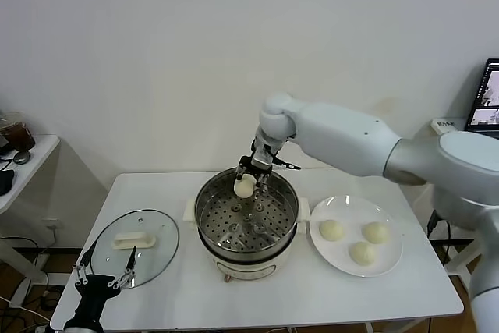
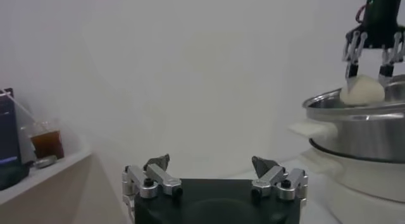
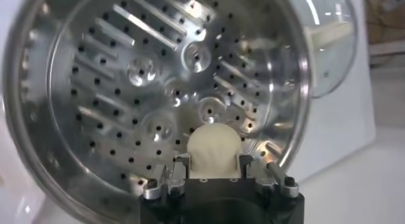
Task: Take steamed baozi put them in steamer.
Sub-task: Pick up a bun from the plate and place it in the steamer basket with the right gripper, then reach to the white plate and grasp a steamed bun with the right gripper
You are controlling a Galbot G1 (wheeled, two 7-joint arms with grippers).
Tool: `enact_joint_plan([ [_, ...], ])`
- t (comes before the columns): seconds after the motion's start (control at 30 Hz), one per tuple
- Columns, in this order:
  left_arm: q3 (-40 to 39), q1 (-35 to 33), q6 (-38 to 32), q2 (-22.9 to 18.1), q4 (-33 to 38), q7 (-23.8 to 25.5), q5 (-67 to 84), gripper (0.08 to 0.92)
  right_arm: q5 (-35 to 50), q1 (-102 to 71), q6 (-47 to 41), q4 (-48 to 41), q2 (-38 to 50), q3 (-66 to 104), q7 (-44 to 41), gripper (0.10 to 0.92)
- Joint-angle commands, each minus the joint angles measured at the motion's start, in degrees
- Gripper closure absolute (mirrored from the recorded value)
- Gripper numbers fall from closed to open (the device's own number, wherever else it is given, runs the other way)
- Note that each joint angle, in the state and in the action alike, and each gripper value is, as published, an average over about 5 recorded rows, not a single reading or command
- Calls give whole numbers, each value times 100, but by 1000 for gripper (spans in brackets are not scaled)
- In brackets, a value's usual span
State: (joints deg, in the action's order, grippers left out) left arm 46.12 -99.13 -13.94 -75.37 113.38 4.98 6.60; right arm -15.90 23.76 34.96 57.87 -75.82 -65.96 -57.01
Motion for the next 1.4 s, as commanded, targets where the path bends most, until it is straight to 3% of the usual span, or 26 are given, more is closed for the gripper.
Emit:
enact_joint_plan([
  [0.03,10,1,-4,-1,-10,2,7,177,-1273,-384,734,-470,-259,335,375,517],
  [0.33,8,-9,-19,2,-4,1,13,177,-1146,-498,792,-436,-264,371,492,466],
  [0.53,7,-10,-19,-12,6,-3,12,177,-105,-144,410,36,50,216,338,304],
  [0.7,-6,-9,-11,2,21,-3,11,177,1646,681,-1146,1313,879,-258,-2,211],
  [0.93,-53,35,-4,61,86,2,23,177,3220,1412,-4473,3276,2660,-542,-164,203],
  [1.17,-73,38,-21,184,191,9,40,177,3139,1527,-5971,4202,4536,-518,-258,203],
  [1.4,-121,59,-13,304,223,18,26,177,2391,1045,-6285,4242,5455,-444,-497,203],
])
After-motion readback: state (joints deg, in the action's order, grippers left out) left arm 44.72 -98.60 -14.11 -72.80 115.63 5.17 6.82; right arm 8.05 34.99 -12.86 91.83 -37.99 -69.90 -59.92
